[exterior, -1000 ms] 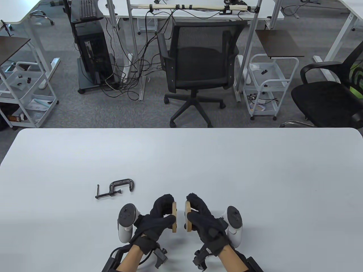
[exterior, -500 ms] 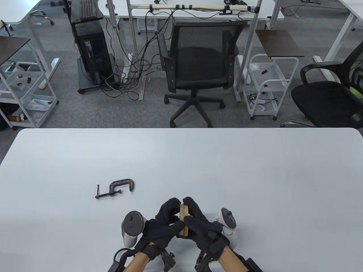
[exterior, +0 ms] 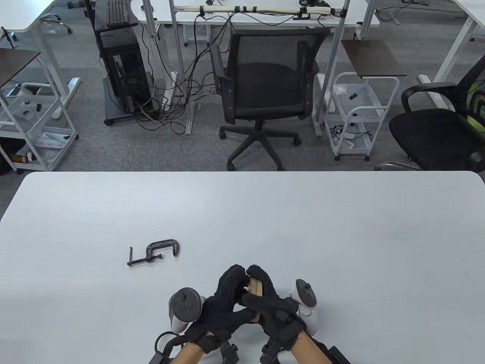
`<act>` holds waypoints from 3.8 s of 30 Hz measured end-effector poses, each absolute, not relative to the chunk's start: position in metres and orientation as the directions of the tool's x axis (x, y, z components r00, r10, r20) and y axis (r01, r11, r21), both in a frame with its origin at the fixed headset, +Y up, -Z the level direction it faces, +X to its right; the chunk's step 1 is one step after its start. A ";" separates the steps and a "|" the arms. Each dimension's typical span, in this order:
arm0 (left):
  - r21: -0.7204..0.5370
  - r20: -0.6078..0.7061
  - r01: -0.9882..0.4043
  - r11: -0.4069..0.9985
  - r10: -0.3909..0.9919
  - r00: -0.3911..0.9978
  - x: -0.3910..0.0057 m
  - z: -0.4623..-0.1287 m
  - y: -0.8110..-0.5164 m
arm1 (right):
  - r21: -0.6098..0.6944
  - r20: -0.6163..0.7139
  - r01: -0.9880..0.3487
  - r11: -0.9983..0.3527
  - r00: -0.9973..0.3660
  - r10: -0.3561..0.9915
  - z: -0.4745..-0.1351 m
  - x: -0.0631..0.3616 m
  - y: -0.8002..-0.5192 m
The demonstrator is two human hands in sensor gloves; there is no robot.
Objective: Screw the clamp shut
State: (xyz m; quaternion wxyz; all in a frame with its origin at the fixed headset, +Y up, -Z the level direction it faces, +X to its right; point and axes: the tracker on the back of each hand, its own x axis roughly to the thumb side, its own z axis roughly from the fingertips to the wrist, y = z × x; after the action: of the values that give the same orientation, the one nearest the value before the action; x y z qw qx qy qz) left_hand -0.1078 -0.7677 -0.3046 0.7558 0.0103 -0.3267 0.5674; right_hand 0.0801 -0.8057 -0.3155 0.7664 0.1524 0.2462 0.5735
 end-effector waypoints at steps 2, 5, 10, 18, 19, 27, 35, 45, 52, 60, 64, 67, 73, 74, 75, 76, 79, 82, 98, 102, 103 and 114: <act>-0.359 0.506 -0.860 0.362 0.850 0.147 -0.108 -0.305 -0.768 | 0.503 -0.205 -0.814 0.291 0.215 0.955 -0.315 0.080 -0.806; -0.362 0.504 -0.860 0.360 0.851 0.144 -0.106 -0.305 -0.768 | 0.499 -0.199 -0.820 0.279 0.205 0.958 -0.316 0.082 -0.804; -0.381 0.504 -0.845 0.376 0.850 0.151 -0.103 -0.304 -0.768 | 0.483 -0.183 -0.843 0.239 0.170 0.968 -0.316 0.084 -0.804; -0.413 0.517 -0.804 0.428 0.837 0.180 -0.107 -0.308 -0.766 | 0.407 -0.129 -0.894 0.187 0.147 0.981 -0.314 0.084 -0.801; -0.411 0.526 -0.795 0.446 0.828 0.193 -0.110 -0.310 -0.763 | 0.404 -0.116 -0.897 0.177 0.141 0.983 -0.314 0.085 -0.799; -0.151 0.502 -0.707 0.691 0.670 0.547 -0.175 -0.344 -0.749 | 0.329 -0.057 -0.927 0.179 0.169 0.984 -0.317 0.111 -0.791; -0.157 0.272 -0.256 0.954 0.291 0.917 -0.246 -0.391 -0.740 | 0.324 -0.024 -0.929 0.180 0.182 0.983 -0.320 0.115 -0.788; -0.345 0.127 0.059 0.937 -0.016 0.992 -0.273 -0.433 -0.756 | 0.353 -0.001 -0.919 0.178 0.190 0.982 -0.320 0.110 -0.785; -0.353 0.191 0.003 0.935 0.069 0.979 -0.259 -0.451 -0.763 | 0.348 0.016 -0.921 0.176 0.193 0.981 -0.323 0.111 -0.781; -0.401 0.171 0.058 0.914 0.012 0.985 -0.270 -0.466 -0.774 | 0.336 0.014 -0.929 0.156 0.171 0.985 -0.323 0.114 -0.783; -0.449 0.159 0.088 0.889 -0.017 0.987 -0.270 -0.470 -0.783 | 0.348 -0.015 -0.923 0.166 0.171 0.985 -0.323 0.112 -0.788; -0.463 0.153 0.089 0.882 -0.019 0.988 -0.272 -0.475 -0.788 | 0.351 -0.018 -0.923 0.159 0.163 0.987 -0.324 0.111 -0.790; -0.444 0.173 0.089 0.892 -0.013 0.985 -0.271 -0.480 -0.795 | 0.346 -0.014 -0.928 0.142 0.146 0.989 -0.324 0.110 -0.791; -0.425 0.192 0.100 0.900 -0.019 0.981 -0.271 -0.480 -0.794 | 0.343 -0.014 -0.928 0.142 0.146 0.989 -0.324 0.110 -0.791; -0.418 0.189 0.093 0.904 -0.013 0.982 -0.271 -0.480 -0.794 | 0.343 -0.014 -0.928 0.142 0.146 0.989 -0.324 0.110 -0.791; -0.413 0.191 0.095 0.906 -0.016 0.981 -0.271 -0.480 -0.795 | 0.342 -0.016 -0.929 0.142 0.146 0.989 -0.323 0.110 -0.791; -0.353 0.245 0.188 0.916 -0.104 0.964 -0.265 -0.478 -0.796 | 0.342 -0.022 -0.929 0.138 0.139 0.990 -0.324 0.111 -0.792; -0.298 0.269 0.237 0.925 -0.156 0.950 -0.261 -0.476 -0.800 | 0.345 -0.029 -0.928 0.143 0.142 0.989 -0.323 0.111 -0.792; -0.374 -0.099 -0.096 0.922 0.064 0.993 -0.280 -0.484 -0.782 | 0.331 -0.006 -0.926 0.182 0.191 0.982 -0.322 0.121 -0.784; -0.247 -0.121 -0.263 0.933 0.239 0.963 -0.279 -0.475 -0.763 | 0.330 0.021 -0.933 0.142 0.158 0.987 -0.319 0.120 -0.781; -0.278 -0.143 -0.337 0.899 0.309 0.940 -0.278 -0.471 -0.760 | 0.309 0.017 -0.942 0.128 0.140 0.990 -0.317 0.120 -0.781; -0.258 -0.064 -0.670 0.696 0.679 0.731 -0.255 -0.432 -0.751 | 0.328 0.034 -0.937 0.123 0.142 0.989 -0.319 0.120 -0.780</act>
State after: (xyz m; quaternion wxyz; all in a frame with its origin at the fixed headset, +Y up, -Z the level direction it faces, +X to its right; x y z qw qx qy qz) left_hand -0.2545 -0.7514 -0.4323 0.9208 -0.1328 -0.0180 0.3664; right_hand 0.1199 -0.7799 -0.3186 0.7432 0.1366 0.0964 0.6479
